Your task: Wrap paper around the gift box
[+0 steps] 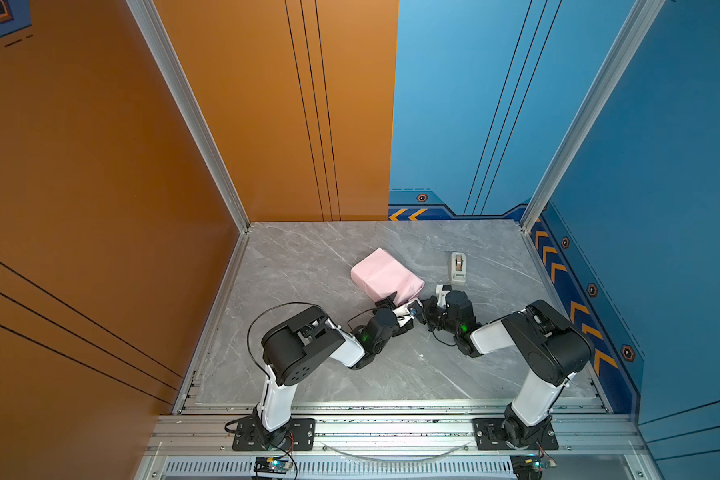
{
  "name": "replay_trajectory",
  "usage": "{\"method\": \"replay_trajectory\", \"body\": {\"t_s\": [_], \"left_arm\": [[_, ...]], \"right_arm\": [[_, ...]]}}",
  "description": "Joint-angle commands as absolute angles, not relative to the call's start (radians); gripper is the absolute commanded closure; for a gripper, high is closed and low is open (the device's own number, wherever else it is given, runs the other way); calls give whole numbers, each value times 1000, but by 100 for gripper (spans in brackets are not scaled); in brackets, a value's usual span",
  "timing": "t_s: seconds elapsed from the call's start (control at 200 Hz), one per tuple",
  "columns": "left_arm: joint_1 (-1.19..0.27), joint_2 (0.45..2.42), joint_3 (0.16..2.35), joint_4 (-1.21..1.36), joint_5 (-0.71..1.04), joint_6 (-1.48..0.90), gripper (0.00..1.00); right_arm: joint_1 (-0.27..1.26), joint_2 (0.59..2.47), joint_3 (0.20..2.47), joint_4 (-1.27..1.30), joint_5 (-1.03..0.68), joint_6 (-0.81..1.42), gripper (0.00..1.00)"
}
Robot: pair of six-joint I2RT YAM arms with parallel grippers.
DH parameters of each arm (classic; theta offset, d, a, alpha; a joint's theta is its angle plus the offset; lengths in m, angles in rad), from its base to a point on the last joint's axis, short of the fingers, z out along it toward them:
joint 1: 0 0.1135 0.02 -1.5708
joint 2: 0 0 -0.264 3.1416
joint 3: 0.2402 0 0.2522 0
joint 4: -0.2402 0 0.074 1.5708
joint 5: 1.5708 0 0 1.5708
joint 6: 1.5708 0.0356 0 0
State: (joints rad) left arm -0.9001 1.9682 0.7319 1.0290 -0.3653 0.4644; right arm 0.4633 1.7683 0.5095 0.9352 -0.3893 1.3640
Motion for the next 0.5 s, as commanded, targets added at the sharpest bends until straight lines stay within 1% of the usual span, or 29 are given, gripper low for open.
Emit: {"method": "replay_trajectory", "body": {"t_s": [0.0,0.265,0.401,0.496], "left_arm": [[-887,2039,680,923,-334,409,29],[-872,2045,637,943,-306,378,42],[-862,2059,632,944,-283,349,46],[-861,2069,632,943,-280,339,48]], "right_arm": [[463,1747,519,913,-396,1345,100],[465,1753,528,914,-397,1347,100],[465,1746,528,914,-396,1344,100],[465,1739,527,913,-395,1344,93]]}}
